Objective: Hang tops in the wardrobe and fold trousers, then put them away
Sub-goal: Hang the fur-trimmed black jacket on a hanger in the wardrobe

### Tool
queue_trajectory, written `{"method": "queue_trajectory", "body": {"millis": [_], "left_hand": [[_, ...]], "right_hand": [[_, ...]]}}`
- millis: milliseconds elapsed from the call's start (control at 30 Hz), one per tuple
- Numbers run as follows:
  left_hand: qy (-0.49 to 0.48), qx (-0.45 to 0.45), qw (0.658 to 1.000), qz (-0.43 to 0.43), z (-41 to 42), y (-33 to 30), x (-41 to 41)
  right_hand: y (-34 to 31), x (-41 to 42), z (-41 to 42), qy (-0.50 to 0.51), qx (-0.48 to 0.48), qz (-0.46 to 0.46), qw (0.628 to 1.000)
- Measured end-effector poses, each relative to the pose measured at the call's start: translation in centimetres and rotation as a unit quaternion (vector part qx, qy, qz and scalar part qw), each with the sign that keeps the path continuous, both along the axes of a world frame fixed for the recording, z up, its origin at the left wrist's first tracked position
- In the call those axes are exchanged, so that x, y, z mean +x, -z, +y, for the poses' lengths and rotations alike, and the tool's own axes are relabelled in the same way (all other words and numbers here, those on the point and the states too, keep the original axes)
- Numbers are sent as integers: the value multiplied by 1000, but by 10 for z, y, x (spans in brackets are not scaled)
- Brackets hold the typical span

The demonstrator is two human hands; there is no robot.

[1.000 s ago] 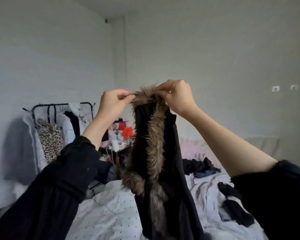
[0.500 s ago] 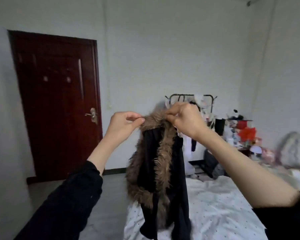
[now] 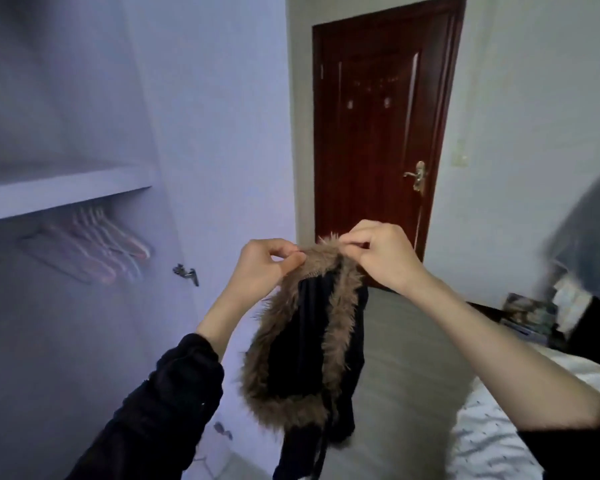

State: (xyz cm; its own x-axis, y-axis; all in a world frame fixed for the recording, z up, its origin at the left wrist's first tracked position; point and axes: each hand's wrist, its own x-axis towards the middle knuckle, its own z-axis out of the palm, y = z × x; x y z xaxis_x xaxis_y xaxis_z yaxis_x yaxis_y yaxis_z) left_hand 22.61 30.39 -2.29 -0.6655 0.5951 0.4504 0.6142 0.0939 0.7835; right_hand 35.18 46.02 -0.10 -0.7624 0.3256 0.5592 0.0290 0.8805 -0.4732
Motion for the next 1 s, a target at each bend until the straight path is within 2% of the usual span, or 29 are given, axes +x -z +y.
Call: {"method": "queue_trajectory", "body": {"millis": [200,333,533,733,867,1000], "left_hand": [[-167,-10,986,-12,-98,11,-33],[-296,-12,955,-20,-175,25,-43],[-423,-44,905,-8,-255,53,-69],[-462,-108,880,-36,-324,101,-116],[-487,-198,847,-81,-366,129,-145],[-500,-207,834,-108,-389,148,-175]], "right_hand": [[8,-95,-65,-152,-11,-32,988],[20,-154,-134,-254,1,-34,967],[30,-225,-220,-360,-3,-44,932],[51,-302,-298,-427,-1,-45,903],[66,-344,-326,-448,-2,-73,891],[81,-385,-344,-458,-9,-74,886]]}}
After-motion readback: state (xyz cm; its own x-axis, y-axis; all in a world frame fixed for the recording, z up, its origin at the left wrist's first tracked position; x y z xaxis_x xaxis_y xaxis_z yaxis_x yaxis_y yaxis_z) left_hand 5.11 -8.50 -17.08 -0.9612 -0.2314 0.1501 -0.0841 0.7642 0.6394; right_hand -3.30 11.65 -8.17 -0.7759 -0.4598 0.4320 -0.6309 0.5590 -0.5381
